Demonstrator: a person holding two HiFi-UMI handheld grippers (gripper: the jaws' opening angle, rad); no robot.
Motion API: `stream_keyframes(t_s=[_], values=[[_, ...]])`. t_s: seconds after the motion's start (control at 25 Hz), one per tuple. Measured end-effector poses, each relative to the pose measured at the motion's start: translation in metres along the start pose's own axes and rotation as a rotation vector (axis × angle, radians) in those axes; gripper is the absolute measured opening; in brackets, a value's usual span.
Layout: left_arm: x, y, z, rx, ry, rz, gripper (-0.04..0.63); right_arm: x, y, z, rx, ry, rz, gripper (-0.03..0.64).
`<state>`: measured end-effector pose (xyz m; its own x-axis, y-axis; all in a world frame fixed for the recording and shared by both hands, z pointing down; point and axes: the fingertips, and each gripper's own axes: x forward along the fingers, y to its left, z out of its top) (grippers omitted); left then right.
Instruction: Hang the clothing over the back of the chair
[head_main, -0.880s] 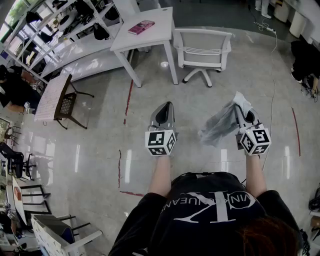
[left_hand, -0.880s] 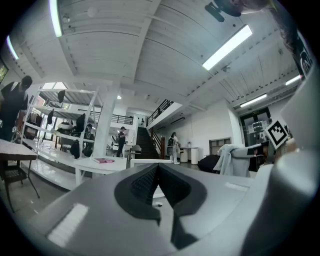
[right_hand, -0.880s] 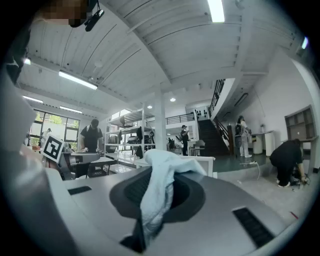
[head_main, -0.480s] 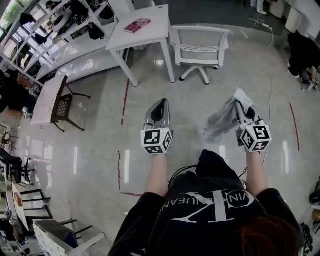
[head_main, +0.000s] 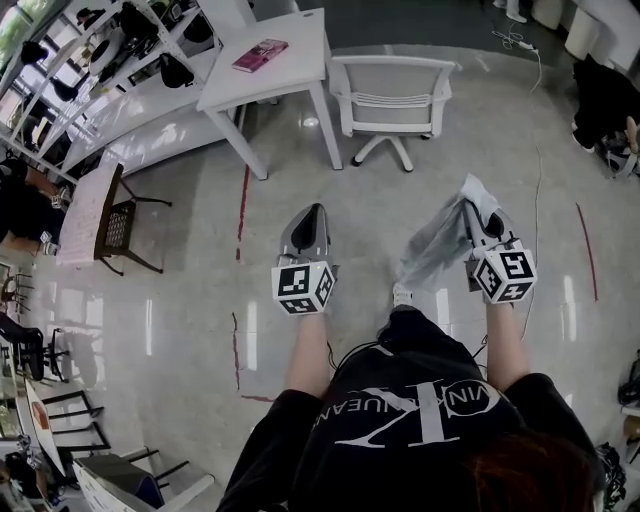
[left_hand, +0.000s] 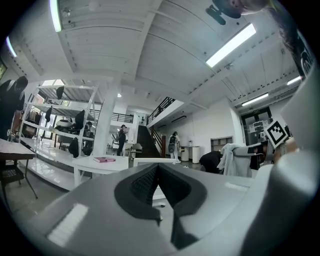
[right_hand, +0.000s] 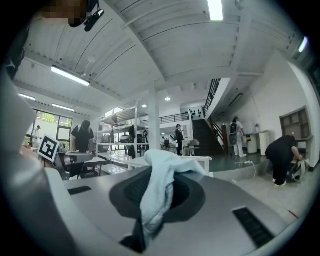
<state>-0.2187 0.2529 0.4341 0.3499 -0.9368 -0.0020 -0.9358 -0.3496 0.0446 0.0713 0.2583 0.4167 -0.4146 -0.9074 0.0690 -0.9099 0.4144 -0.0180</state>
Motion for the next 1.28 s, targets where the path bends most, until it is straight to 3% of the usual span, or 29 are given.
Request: stream_keyframes(t_s=[0.8,1.28], values=[[0.142,0.037,-0.005,-0.050,0.026,0.046,0.011,0.146,-0.061,0.005,-0.050,0.050,0.105,0.041],[0.243,0.028,-0.010,-0.041,0.018,0.022,0.011,0.218,-0.104,0.012,-0.127,0.034,0.202,0.041]])
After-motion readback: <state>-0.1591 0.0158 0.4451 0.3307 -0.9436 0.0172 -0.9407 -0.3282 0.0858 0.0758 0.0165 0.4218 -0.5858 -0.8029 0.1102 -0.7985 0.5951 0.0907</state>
